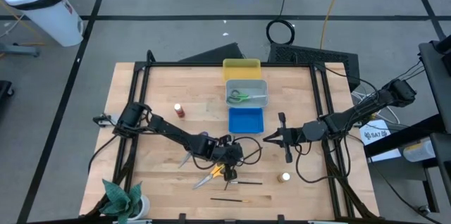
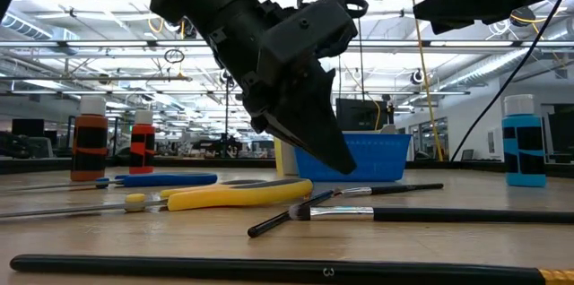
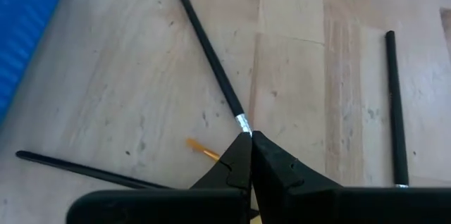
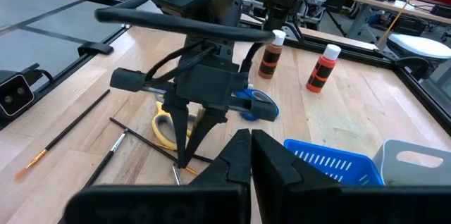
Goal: Pick & Place Paint Supplies
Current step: Adjust the paint brushes on the table
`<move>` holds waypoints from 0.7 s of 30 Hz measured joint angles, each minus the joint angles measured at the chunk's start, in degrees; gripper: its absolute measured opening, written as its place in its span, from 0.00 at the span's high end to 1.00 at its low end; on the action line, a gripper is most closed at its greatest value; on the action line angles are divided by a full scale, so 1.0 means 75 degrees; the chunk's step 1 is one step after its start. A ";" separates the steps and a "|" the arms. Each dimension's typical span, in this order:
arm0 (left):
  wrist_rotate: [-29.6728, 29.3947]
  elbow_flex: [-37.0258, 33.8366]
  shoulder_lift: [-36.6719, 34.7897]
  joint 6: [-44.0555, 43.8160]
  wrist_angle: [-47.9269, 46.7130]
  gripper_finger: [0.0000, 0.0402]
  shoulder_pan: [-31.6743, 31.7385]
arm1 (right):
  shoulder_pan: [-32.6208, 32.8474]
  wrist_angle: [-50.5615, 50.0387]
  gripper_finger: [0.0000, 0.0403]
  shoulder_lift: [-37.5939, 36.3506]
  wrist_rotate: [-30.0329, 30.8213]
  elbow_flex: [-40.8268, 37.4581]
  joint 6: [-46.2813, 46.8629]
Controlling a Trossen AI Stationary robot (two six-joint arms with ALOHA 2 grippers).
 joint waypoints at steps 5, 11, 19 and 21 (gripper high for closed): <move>-0.0022 0.0000 0.0000 -0.0008 0.0111 0.98 -0.0092 | 0.0000 0.0000 1.00 0.0000 0.0002 0.0000 0.0000; -0.0136 0.0000 0.0073 -0.0019 0.0086 0.98 -0.0143 | -0.0003 0.0000 1.00 0.0000 0.0003 0.0000 -0.0001; 0.0028 0.0003 0.0384 -0.0270 0.0279 0.98 -0.0118 | 0.0000 -0.0056 1.00 0.0003 0.0003 0.0000 0.0044; 0.0156 0.0004 0.0430 -0.0369 0.0304 0.98 -0.0071 | 0.0000 -0.0165 1.00 0.0003 -0.0002 0.0000 0.0051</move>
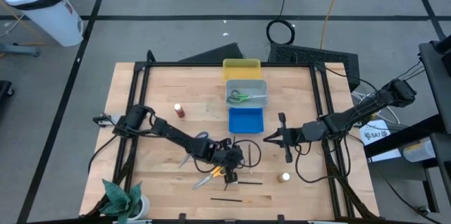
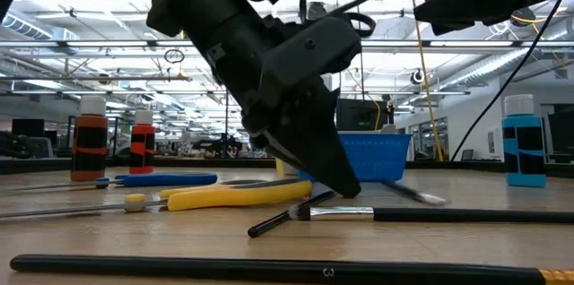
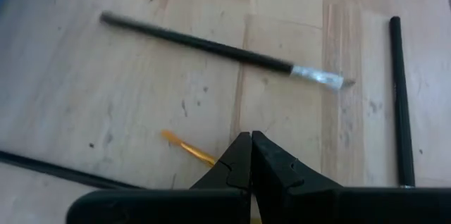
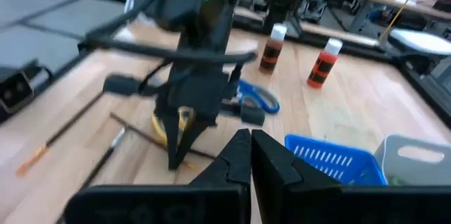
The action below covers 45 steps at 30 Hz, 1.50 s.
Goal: Pick & Place Paint Supplies
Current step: Adjust the paint brushes on the table
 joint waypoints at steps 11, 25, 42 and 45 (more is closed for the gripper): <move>0.0032 -0.0017 -0.0130 0.1610 0.0084 0.98 0.0086 | 0.0002 -0.0216 0.97 0.0329 -0.0051 -0.0003 0.0169; 0.1163 0.1686 0.1083 0.2407 0.1055 0.98 0.0193 | 0.0000 0.0182 0.98 0.0321 -0.0028 -0.0002 -0.0144; 0.1671 0.2014 0.0830 0.1757 -0.2182 0.98 0.0435 | 0.0000 0.0184 1.00 0.0321 -0.0027 -0.0003 -0.0202; 0.1579 0.1998 0.0715 0.2205 -0.2227 0.98 0.0432 | 0.0000 0.0189 1.00 0.0319 -0.0026 -0.0003 -0.0200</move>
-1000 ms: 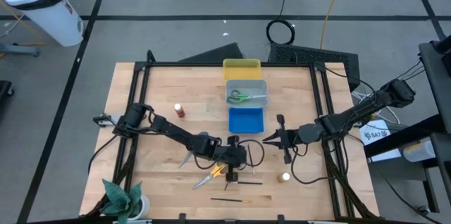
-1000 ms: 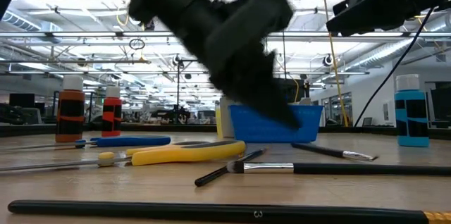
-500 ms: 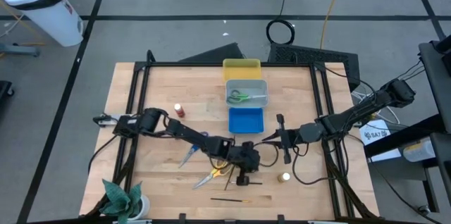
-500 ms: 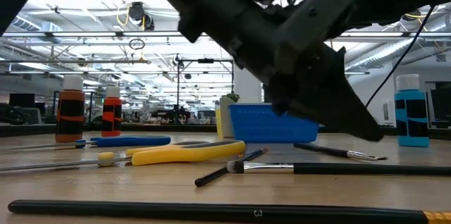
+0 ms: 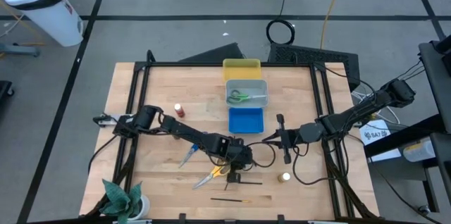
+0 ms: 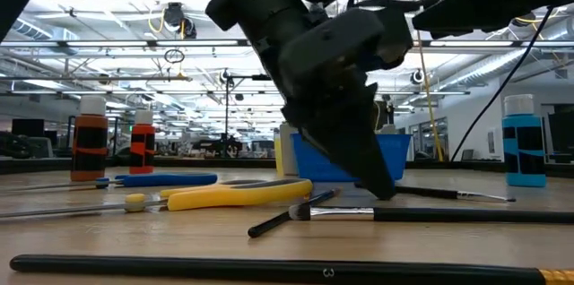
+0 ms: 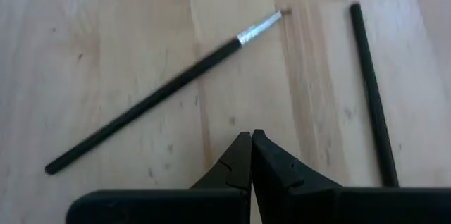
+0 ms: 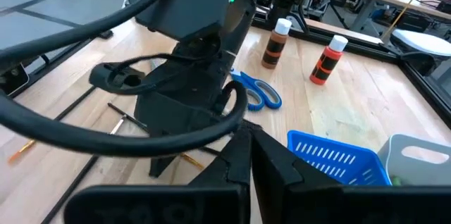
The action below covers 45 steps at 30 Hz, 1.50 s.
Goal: Pick & Place Paint Supplies
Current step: Adjust the paint brushes on the table
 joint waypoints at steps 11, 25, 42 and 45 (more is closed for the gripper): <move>-0.0502 -0.0002 0.0093 0.2092 0.2220 0.98 0.0142 | 0.0000 0.0006 1.00 0.0002 0.0000 0.0000 -0.0009; -0.0078 0.0012 0.0353 0.1122 0.1357 0.98 0.0478 | 0.0000 0.0114 1.00 0.0002 0.0001 0.0000 -0.0025; -0.0140 -0.0002 -0.0173 0.1397 -0.1232 0.98 0.0460 | 0.0000 0.0059 1.00 0.0002 -0.0002 0.0000 -0.0002; -0.0189 -0.0030 -0.0393 0.0957 -0.1615 0.98 0.0400 | 0.0000 0.0057 1.00 0.0002 0.0000 0.0000 -0.0002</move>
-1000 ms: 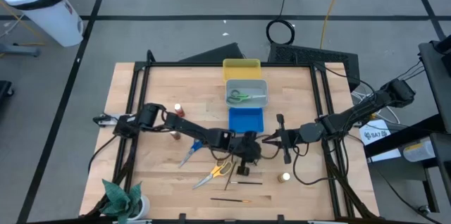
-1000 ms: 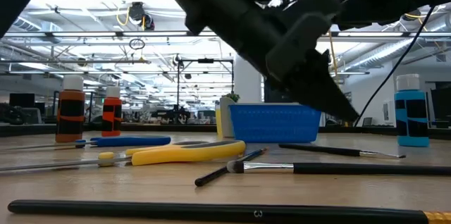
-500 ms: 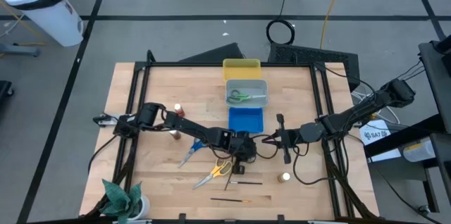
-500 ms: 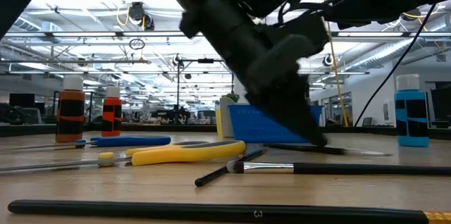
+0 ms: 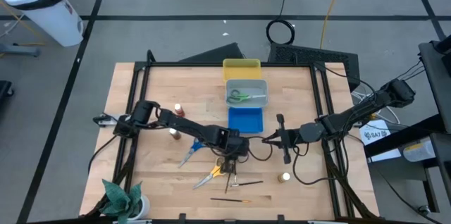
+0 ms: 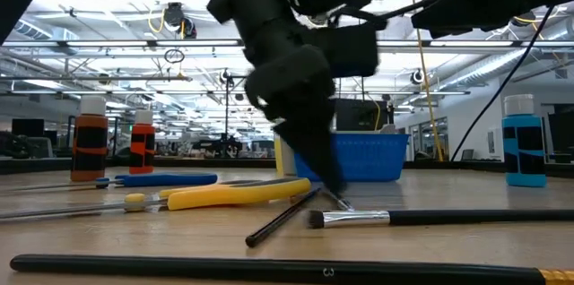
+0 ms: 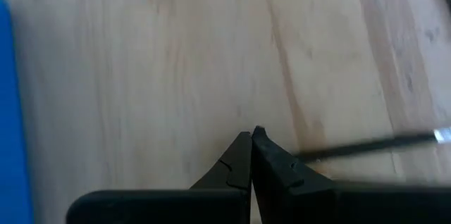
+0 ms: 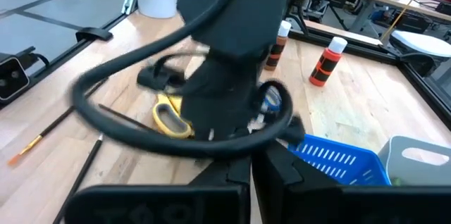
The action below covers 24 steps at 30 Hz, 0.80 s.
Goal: Pick & Place Paint Supplies
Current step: Adjust the paint brushes on the table
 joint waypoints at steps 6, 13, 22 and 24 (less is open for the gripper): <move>0.0061 0.0009 -0.0481 -0.1416 -0.0558 0.98 -0.0461 | 0.0000 -0.0007 1.00 0.0000 -0.0002 0.0000 0.0000; -0.1307 0.0009 -0.0508 -0.1771 -0.1254 0.98 -0.0795 | 0.0000 0.0015 1.00 -0.0002 -0.0002 0.0000 0.0006; -0.1484 -0.0220 -0.0560 -0.1632 -0.1177 0.98 -0.0136 | 0.0000 0.0077 1.00 -0.0001 -0.0002 0.0000 0.0006; -0.1163 -0.0331 -0.0548 -0.1497 -0.0902 0.98 -0.0150 | 0.0000 0.0060 1.00 0.0000 -0.0002 0.0000 0.0006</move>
